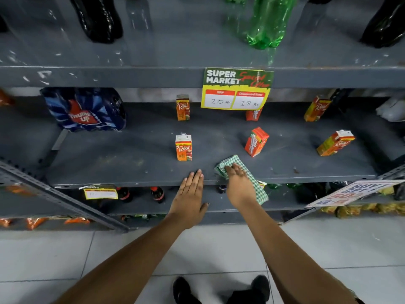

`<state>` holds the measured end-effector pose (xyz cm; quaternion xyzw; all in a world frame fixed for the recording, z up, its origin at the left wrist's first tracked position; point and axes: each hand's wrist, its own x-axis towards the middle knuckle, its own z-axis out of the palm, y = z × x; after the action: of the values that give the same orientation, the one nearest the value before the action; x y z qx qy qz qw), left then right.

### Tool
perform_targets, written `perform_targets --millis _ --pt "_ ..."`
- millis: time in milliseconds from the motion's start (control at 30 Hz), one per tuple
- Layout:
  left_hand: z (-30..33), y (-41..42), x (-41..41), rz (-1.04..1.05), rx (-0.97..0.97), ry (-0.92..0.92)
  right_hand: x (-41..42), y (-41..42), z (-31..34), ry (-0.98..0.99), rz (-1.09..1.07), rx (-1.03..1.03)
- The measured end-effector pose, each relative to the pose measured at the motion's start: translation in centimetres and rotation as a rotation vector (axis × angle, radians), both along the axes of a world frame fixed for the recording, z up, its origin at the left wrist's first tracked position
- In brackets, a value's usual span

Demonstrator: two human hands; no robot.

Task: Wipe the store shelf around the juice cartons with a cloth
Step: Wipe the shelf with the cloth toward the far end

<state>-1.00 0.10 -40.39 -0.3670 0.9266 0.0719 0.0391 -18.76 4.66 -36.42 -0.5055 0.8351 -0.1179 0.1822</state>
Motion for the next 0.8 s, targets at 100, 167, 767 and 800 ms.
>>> perform_targets --millis 100,167,767,800 --pt "-0.3 -0.7 2.3 0.018 0.02 0.039 3.9 -1.1 0.1 -0.03 0.073 0.011" --pt "-0.2 -1.6 3.6 0.028 0.02 0.069 6.1 -2.1 0.4 -0.056 0.136 0.001" --pt "-1.2 -6.1 12.7 -0.109 0.171 0.109 9.5 -2.1 -1.9 0.124 -0.028 -0.034" --pt "-1.2 -6.2 12.9 -0.117 0.167 0.118 10.4 -2.1 -1.9 0.13 -0.006 -0.043"
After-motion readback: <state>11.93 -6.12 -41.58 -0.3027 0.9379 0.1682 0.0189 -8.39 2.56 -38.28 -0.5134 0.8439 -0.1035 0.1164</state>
